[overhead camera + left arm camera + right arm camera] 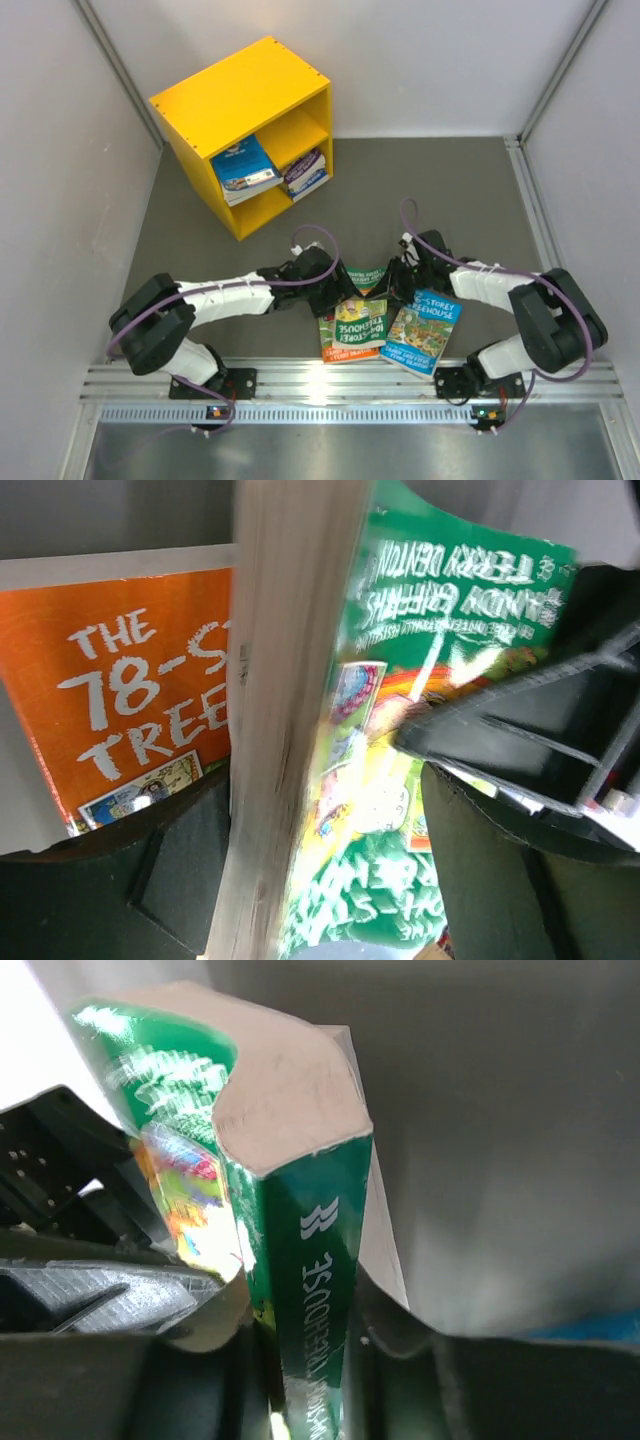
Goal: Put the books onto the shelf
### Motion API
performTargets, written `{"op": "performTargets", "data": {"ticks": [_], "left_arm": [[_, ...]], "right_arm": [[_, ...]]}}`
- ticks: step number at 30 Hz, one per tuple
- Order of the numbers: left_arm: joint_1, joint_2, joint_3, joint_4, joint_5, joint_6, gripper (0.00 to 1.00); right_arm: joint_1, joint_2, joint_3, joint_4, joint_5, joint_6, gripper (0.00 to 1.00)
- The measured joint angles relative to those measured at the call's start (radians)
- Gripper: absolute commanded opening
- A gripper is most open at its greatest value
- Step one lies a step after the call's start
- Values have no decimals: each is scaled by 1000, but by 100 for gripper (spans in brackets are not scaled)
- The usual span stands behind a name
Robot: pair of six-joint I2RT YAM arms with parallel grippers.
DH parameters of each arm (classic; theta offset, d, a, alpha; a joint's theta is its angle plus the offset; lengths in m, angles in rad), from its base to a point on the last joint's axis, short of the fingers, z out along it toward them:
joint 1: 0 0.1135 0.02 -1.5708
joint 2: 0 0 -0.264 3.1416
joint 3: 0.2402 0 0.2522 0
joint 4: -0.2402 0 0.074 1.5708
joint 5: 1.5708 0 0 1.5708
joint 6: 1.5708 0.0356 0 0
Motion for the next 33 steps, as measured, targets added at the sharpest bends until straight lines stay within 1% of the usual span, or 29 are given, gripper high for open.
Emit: {"op": "performTargets", "data": {"ticks": [2, 4, 6, 10, 13, 15, 19, 22, 26, 27, 30, 31, 33], "left_arm": [[-1, -8, -1, -5, -18, -2, 79], [-2, -19, -1, -18, -30, -2, 80], [-3, -41, -1, -37, -48, 2, 83], [4, -138, 4, -103, -101, 19, 88], [58, -259, -2, -109, -101, 24, 89], [116, -358, -35, -57, -86, 18, 91], [209, -522, -145, 78, -54, -31, 94], [242, -585, -198, 149, -27, -71, 94], [257, -581, -176, 190, -5, -88, 92], [259, -577, -165, 200, 0, -89, 91], [262, -575, -144, 238, 4, -106, 77], [263, -575, -138, 248, 3, -112, 63], [262, -575, -124, 267, 2, -123, 40]], "right_arm": [[7, -48, 27, -74, 30, -8, 0], [12, -80, 67, -163, 76, -26, 0], [18, -98, 121, -240, 113, -36, 0], [23, -146, 251, -368, 168, -43, 0], [22, -173, 351, -422, 177, -32, 0], [22, -184, 409, -427, 155, -8, 0], [18, -211, 434, -336, 76, 104, 0], [15, -235, 386, -148, 12, 257, 0], [15, -240, 305, 113, -37, 480, 0], [15, -236, 293, 158, -46, 520, 0], [14, -212, 283, 297, -74, 624, 0], [14, -208, 282, 338, -78, 653, 0], [16, -203, 274, 406, -82, 695, 0]]}}
